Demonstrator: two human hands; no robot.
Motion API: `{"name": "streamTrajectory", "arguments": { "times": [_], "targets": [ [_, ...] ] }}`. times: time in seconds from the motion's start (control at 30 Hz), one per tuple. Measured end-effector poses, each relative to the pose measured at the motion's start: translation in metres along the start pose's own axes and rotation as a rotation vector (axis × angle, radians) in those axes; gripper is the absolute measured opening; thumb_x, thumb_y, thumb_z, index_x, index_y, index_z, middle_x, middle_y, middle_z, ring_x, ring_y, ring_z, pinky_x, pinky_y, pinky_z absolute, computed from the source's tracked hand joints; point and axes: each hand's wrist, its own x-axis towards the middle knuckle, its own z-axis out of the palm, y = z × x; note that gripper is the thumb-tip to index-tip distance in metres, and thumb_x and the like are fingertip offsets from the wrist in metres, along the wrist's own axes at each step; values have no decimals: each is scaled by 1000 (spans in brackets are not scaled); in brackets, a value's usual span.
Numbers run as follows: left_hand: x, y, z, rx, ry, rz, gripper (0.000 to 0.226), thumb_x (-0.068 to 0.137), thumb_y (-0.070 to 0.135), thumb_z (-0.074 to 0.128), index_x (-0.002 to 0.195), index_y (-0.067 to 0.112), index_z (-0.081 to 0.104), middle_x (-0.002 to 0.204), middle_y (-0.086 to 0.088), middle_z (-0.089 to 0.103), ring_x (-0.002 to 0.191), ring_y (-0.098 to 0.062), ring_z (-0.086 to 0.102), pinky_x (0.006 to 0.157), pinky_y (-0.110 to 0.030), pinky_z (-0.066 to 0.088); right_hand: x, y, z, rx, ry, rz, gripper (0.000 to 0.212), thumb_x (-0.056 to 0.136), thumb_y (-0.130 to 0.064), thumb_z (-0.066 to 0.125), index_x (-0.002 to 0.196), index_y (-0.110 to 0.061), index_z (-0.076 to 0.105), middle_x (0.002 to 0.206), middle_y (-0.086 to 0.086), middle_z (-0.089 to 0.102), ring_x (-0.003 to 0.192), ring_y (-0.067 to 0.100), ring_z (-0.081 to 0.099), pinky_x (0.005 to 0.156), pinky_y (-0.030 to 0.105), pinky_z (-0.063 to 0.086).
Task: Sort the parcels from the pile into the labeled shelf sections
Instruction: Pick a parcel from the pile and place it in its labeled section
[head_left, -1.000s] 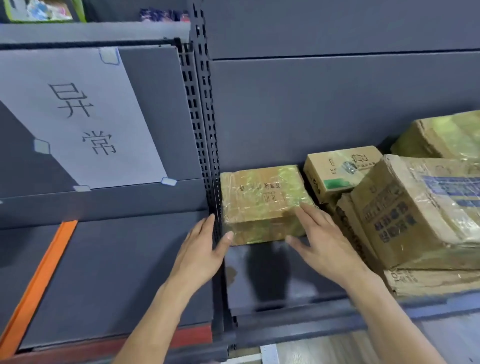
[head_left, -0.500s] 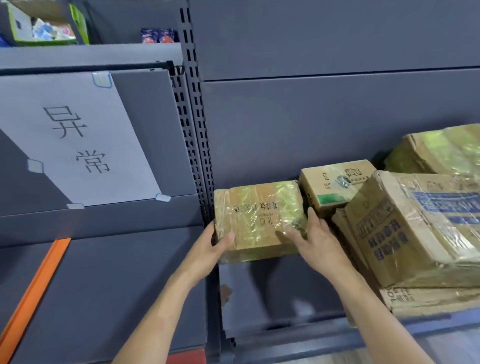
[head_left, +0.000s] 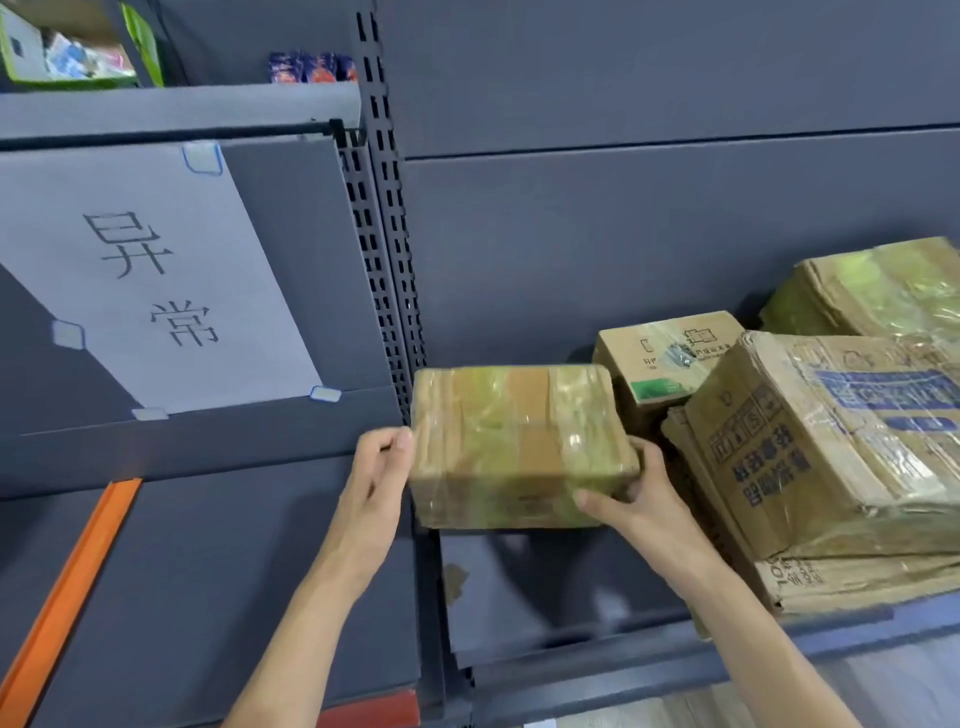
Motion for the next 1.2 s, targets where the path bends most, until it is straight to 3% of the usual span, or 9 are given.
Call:
{"name": "streamTrajectory", "arguments": {
  "times": [0.2, 0.27, 0.4, 0.53, 0.6, 0.7, 0.9, 1.03, 1.2],
  "targets": [
    [-1, 0, 8, 145, 4, -94, 59, 90, 84, 39, 134, 48, 54, 132, 20, 60, 126, -7, 55, 112, -42, 43, -16, 3, 0, 41, -77, -30, 75, 68, -94, 52, 136, -68, 34, 118, -54, 51, 108, -32, 46, 91, 15, 39],
    [-1, 2, 11, 232, -58, -84, 44, 97, 70, 46, 134, 50, 57, 133, 14, 61, 123, -7, 58, 110, -41, 46, -12, 2, -1, 78, -67, -2, 60, 84, -84, 46, 138, -58, 46, 123, -37, 61, 115, -16, 54, 99, 25, 44],
    [-8, 6, 10, 237, -70, -45, 37, 100, 55, 55, 138, 53, 56, 131, 11, 59, 123, -8, 57, 106, -34, 44, -10, -3, -5, -49, -65, -7, 31, 98, -51, 58, 129, -47, 57, 108, -27, 72, 102, -5, 65, 82, 20, 49],
    [-20, 8, 4, 134, -20, 25, 33, 95, 60, 63, 127, 57, 57, 124, 21, 67, 116, 0, 62, 99, -31, 48, -16, -4, -10, 3, 17, -51, 47, 88, -56, 68, 128, -42, 48, 115, -26, 65, 103, -14, 59, 78, 17, 48],
    [-29, 4, 5, 119, 73, 15, 50, 82, 88, 48, 118, 55, 56, 114, 25, 67, 107, 4, 63, 94, -30, 49, -21, -1, -9, 30, 57, -55, 56, 82, -77, 58, 125, -43, 49, 114, -25, 65, 106, -9, 60, 77, 17, 49],
    [-39, -9, 7, 127, 105, -111, 51, 79, 94, 29, 111, 61, 51, 102, 18, 65, 104, -15, 65, 99, -46, 52, -28, 7, -3, 6, 47, 6, 62, 74, -95, 36, 122, -57, 46, 109, -34, 63, 101, -16, 57, 79, 16, 42],
    [-44, -15, 19, 266, -38, -178, 83, 80, 81, 48, 150, 38, 39, 136, 9, 62, 123, -10, 60, 108, -44, 47, -23, 18, 10, -174, 33, 16, 59, 94, -64, 50, 147, -41, 38, 116, -33, 59, 101, -12, 57, 78, 18, 43],
    [-41, -18, 21, 295, -14, -201, 71, 93, 67, 54, 154, 36, 36, 141, 8, 59, 129, -13, 56, 111, -46, 45, -20, 17, 10, -233, 29, 20, 59, 99, -52, 55, 151, -37, 33, 121, -29, 55, 109, 2, 57, 84, 26, 43],
    [-43, -23, 20, 293, -26, -164, 74, 93, 66, 55, 156, 35, 33, 143, 9, 58, 129, -12, 57, 112, -46, 45, -17, 19, 13, -221, 33, 5, 54, 100, -47, 55, 150, -38, 36, 110, -38, 50, 101, -6, 53, 83, 22, 41]
  ]
}}
